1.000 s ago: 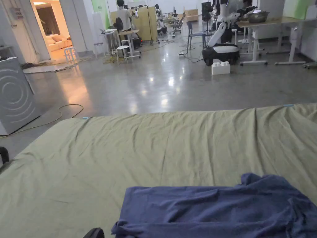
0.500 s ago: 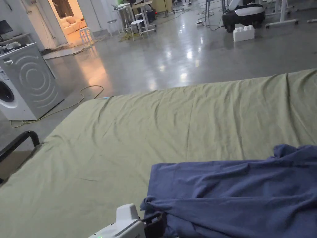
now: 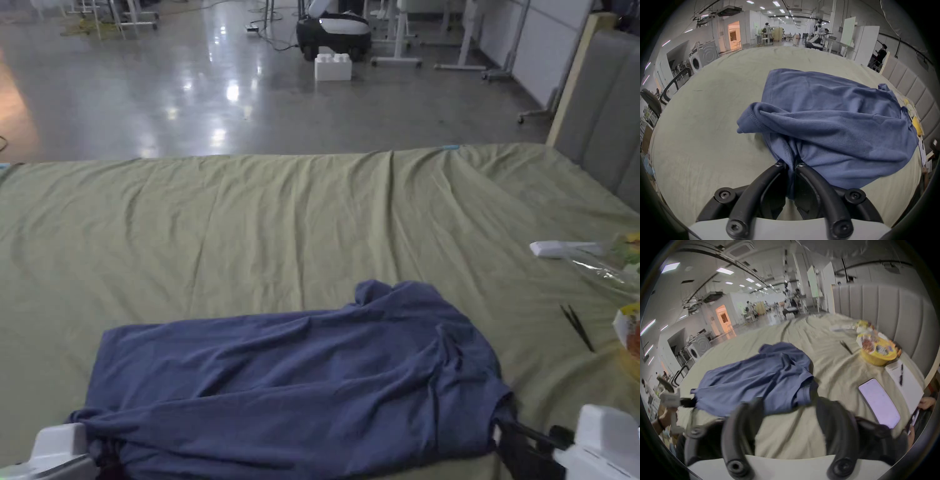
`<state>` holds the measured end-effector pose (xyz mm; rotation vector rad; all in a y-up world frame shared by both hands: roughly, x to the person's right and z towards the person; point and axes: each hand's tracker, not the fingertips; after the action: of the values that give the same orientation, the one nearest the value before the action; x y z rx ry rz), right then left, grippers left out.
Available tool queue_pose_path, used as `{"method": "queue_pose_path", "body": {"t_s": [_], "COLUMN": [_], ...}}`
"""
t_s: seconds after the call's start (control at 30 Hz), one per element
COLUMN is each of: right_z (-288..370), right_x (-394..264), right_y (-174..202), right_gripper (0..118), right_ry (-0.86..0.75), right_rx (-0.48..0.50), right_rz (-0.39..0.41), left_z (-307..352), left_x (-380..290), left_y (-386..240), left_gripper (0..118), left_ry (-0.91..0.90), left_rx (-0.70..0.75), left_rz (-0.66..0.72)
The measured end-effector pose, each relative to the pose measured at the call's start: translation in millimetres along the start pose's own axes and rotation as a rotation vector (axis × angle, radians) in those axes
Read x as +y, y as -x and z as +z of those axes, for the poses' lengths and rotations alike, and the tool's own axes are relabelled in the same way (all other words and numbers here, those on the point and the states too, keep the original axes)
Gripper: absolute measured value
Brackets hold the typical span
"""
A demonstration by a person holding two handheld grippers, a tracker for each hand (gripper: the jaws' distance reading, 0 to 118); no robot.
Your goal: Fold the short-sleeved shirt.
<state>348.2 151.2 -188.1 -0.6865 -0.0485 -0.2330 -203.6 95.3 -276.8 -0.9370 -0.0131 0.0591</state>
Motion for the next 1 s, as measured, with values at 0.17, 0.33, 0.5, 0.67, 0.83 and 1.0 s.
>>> {"method": "queue_pose_path", "body": {"t_s": [0.17,0.33,0.5,0.67,0.83,1.0], "right_z": [-97.1,-102.2,-77.7,-23.7,28.1,73.1], "right_x": [7.8,-3.5,4.4,6.6,-23.1,-70.5], "right_y": [-5.4,27.5,29.7,30.9,26.4,29.1], "right_gripper": [72,8,7,7,7,7], "right_ry": [0.122,0.125,0.103,0.03,0.033,0.094], "right_rx": [-0.036,-0.177,-0.146,-0.143,-0.172,-0.188], "right_rz": [-0.098,0.102,0.086,0.126,0.133,0.133], "left_z": [-2.5,-2.0,15.6,72.7,120.6,148.9], "left_x": [0.9,-4.5,14.2,6.6,-33.0,-90.2], "left_y": [-3.5,-5.7,13.8,31.2,32.0,28.8], "left_gripper": [8,8,6,6,6,6], "left_ry": [0.011,-0.01,0.007,-0.082,-0.077,-0.035], "left_rx": [0.027,0.048,-0.035,-0.09,-0.072,-0.036], "left_rz": [-0.061,-0.083,0.036,0.097,-0.014,-0.08]}}
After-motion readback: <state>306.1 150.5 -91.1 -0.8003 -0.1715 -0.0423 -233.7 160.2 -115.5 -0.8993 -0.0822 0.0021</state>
